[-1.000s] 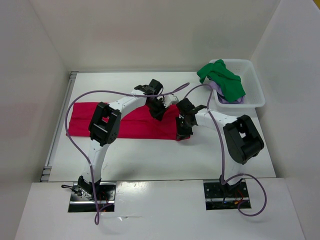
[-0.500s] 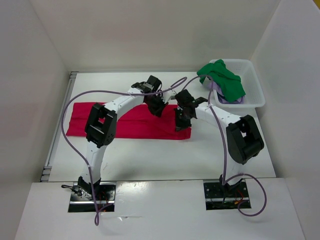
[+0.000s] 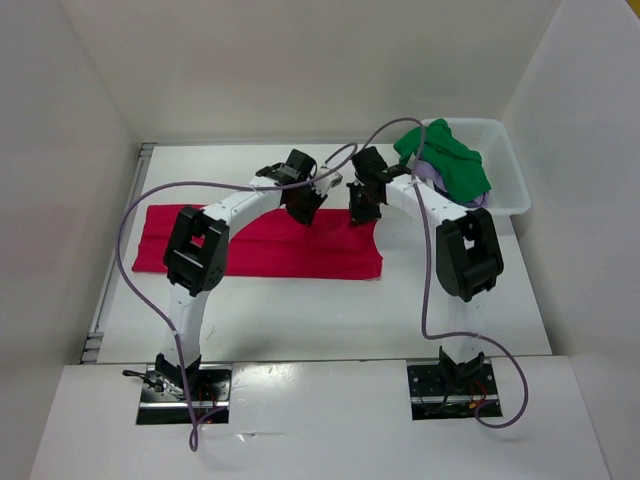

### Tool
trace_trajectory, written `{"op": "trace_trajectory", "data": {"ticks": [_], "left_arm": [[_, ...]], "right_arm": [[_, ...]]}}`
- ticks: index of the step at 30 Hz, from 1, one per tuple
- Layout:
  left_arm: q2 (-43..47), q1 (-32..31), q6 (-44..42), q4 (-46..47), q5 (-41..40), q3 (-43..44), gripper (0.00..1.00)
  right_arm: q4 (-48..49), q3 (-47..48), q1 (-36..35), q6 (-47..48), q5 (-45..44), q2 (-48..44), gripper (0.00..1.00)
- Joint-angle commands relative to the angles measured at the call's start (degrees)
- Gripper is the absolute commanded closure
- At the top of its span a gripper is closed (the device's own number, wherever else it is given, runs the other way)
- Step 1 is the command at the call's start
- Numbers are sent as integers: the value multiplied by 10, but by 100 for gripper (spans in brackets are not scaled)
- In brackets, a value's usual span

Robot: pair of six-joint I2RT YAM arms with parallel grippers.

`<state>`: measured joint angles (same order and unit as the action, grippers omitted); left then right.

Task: Fold and stack the t-shirts
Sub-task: Fold the other side of the tshirt into a rectangle

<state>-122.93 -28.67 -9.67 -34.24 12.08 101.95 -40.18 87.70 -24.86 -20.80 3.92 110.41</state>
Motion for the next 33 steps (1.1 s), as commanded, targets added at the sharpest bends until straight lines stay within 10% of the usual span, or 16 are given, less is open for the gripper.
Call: {"op": "trace_trajectory", "data": {"ticks": [1, 26, 28, 33], "left_arm": [[21, 4, 53, 34, -60, -17, 100], [25, 14, 88, 131, -159, -56, 100], [20, 14, 88, 124, -144, -49, 90], [14, 14, 88, 96, -173, -37, 51]], "right_arm": [[12, 48, 20, 29, -19, 31, 100], [14, 111, 57, 30, -24, 113, 99], [14, 111, 57, 30, -24, 113, 64], [13, 79, 57, 8, -37, 49, 42]]}}
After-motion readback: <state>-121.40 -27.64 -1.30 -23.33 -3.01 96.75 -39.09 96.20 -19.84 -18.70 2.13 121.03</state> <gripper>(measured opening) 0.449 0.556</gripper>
